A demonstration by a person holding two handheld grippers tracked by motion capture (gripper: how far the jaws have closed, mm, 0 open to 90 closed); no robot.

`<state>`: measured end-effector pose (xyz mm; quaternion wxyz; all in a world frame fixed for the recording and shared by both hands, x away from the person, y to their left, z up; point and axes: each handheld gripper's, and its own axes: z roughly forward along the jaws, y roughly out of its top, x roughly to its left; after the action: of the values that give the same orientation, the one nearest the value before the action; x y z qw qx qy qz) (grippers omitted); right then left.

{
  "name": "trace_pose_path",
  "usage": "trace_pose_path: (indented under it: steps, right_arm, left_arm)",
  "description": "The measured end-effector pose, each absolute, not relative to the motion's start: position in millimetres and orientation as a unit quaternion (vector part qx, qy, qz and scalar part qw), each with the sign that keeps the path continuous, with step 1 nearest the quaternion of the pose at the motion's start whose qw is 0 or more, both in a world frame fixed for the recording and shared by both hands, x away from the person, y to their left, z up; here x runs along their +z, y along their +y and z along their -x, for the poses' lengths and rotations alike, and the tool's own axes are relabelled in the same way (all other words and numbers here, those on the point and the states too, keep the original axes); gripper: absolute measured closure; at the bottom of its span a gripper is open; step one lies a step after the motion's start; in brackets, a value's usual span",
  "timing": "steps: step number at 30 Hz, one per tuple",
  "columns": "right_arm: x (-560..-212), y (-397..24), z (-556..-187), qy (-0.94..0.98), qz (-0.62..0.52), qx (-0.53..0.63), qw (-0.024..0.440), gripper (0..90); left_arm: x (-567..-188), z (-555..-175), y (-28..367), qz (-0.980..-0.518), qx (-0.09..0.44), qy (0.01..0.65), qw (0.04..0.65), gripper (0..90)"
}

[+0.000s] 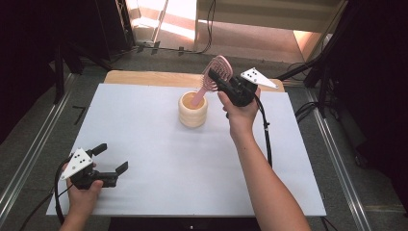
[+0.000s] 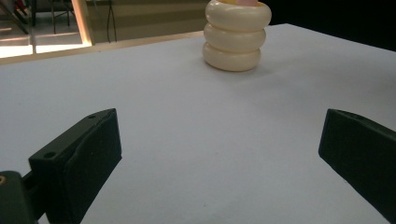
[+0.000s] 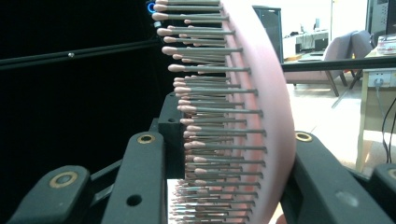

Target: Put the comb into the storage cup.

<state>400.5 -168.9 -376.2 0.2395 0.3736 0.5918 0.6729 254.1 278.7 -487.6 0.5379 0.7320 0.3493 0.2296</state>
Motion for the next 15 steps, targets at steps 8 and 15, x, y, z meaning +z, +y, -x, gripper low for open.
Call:
trace_pose_path:
  steps: [8,15]
  right_arm:
    - [-381.1,-164.9,-403.3,0.596,-0.376,0.669,0.237,62.7]
    - [-385.8,-162.3,-405.8,0.6,-0.379,0.665,0.233,62.7]
  left_arm:
    - [-487.6,-254.0,278.6,-0.732,0.229,0.348,0.538,0.0]
    - [-487.9,-254.2,278.2,-0.733,0.227,0.349,0.538,0.0]
